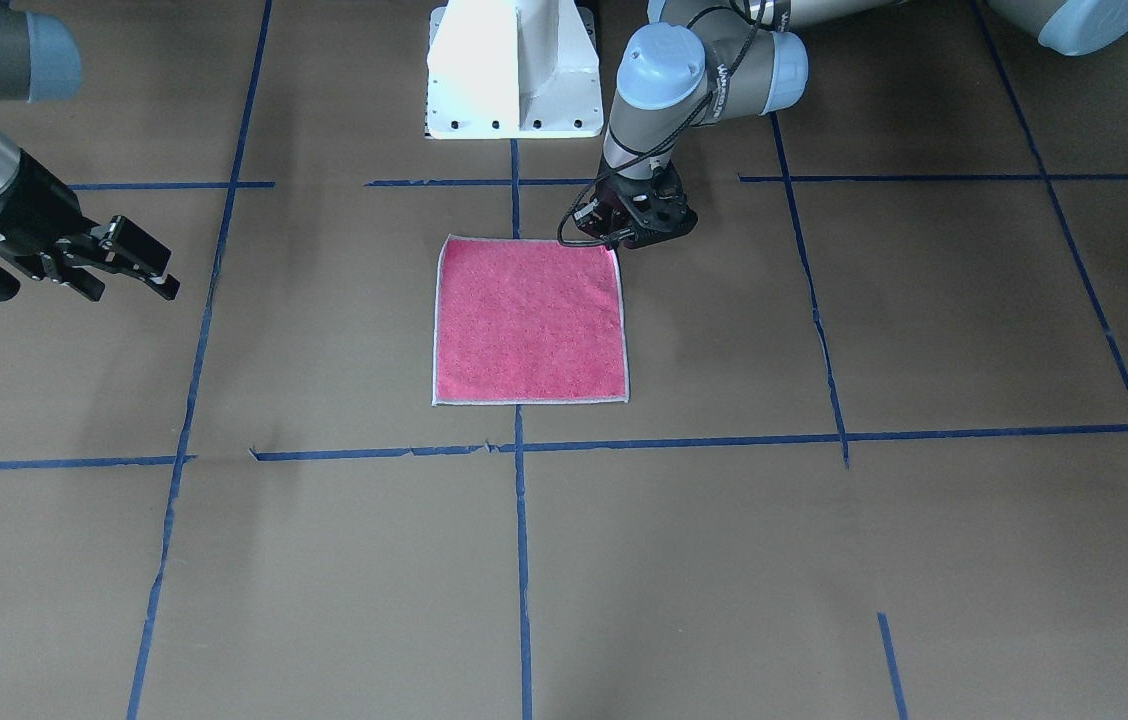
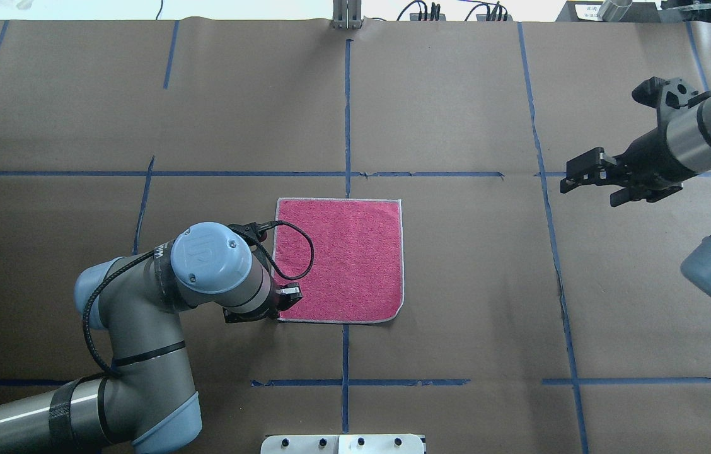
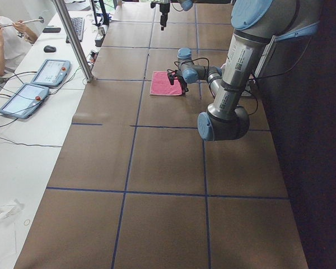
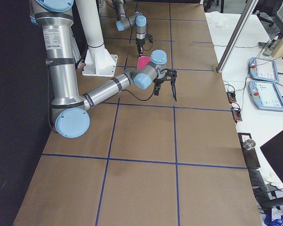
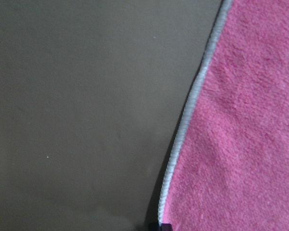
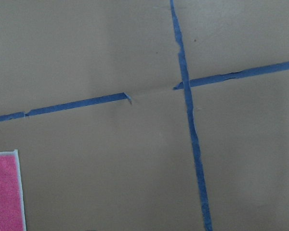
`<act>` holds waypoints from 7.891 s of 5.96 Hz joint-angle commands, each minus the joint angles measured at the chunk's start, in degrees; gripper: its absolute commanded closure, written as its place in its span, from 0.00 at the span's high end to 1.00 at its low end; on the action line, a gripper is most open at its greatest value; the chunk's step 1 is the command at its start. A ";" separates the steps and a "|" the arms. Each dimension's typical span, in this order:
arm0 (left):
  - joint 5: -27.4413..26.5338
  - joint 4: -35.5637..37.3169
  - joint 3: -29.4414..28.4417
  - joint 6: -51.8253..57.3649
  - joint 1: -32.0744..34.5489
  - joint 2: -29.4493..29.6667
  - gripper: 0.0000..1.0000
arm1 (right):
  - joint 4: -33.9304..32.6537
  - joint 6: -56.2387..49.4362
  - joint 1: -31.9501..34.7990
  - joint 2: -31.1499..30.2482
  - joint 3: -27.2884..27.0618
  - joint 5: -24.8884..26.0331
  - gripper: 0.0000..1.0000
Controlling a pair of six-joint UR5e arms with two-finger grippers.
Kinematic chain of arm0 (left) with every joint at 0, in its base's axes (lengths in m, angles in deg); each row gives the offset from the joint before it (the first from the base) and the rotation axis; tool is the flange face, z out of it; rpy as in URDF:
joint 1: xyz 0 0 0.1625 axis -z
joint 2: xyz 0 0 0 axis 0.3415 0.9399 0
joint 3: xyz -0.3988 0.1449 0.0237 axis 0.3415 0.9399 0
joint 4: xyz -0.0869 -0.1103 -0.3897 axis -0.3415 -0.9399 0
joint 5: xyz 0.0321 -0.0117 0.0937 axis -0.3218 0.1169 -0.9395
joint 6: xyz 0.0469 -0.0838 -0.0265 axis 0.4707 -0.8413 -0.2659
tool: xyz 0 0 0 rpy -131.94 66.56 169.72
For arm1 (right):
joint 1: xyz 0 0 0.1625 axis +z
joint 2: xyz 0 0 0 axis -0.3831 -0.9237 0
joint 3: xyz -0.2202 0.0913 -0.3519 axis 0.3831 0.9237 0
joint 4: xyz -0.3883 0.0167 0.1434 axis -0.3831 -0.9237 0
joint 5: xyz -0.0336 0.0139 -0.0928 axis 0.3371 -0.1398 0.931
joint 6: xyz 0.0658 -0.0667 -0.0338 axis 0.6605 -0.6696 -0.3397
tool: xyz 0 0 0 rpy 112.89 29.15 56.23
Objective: Fold towel twice with both arms
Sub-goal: 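Bring the right gripper to the other near towel corner while the left holds position, then close both grippers on the near corners of the pink towel, then lift both near corners and fold them over toward the far edge, then release the corners and raise both grippers off the folded towel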
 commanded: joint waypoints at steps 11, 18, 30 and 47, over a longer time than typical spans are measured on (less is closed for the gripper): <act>0.15 -0.27 0.58 0.26 0.35 0.14 0.02 | -13.42 32.49 -34.01 22.43 9.02 29.02 0.68; 0.15 -0.27 0.58 0.09 0.35 0.22 0.02 | -13.69 32.22 -34.54 21.91 8.23 28.94 0.15; 0.23 -7.20 -10.30 0.53 9.13 7.34 0.02 | -4.46 29.68 -24.36 28.41 18.07 29.73 0.04; 4.90 -14.86 -16.03 -26.85 11.51 8.49 0.83 | 0.46 25.89 -11.95 27.62 25.46 15.93 1.00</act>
